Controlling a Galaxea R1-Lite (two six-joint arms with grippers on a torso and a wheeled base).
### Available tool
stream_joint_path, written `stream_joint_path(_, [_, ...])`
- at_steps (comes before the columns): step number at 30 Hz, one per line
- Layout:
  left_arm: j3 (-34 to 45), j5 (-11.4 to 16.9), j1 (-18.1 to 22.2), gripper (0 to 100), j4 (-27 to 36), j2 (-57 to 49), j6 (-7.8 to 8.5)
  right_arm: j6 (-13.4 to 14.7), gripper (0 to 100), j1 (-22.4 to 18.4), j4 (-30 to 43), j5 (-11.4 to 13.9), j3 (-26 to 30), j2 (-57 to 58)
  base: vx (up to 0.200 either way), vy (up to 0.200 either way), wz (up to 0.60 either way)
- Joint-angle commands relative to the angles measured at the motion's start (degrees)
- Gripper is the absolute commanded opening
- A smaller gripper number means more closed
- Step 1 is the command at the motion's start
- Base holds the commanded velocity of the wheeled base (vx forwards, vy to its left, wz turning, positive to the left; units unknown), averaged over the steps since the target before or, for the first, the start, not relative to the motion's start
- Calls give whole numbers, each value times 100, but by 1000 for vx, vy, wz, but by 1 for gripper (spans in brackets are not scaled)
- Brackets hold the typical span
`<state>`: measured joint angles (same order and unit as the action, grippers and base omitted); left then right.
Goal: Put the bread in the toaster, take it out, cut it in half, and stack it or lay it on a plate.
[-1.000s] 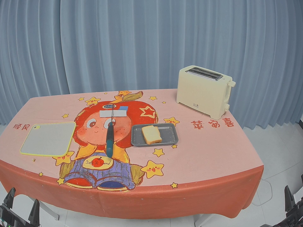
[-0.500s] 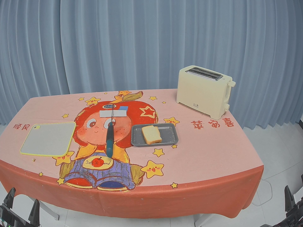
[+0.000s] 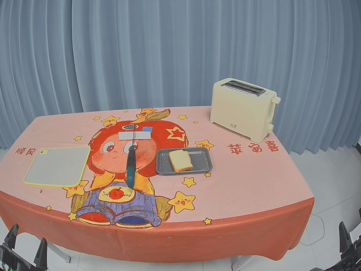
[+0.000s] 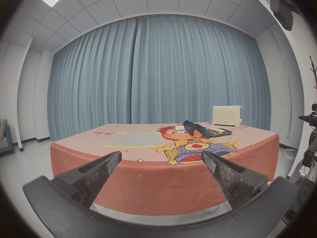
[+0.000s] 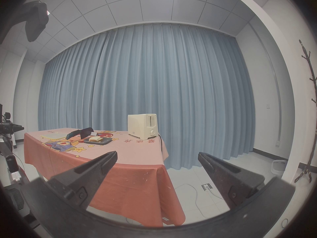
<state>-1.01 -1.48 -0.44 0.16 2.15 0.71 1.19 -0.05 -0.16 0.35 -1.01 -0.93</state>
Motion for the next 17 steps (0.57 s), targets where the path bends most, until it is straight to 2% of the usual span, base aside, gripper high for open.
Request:
stream_joint_path(1, [92, -2, 0, 100, 2, 23, 0, -5, 100, -4, -2, 0, 101, 31, 0, 0, 0])
stream_joint_path(17, [92, -2, 0, 100, 2, 23, 0, 12, 100, -13, -2, -53, 101, 40, 0, 0, 0])
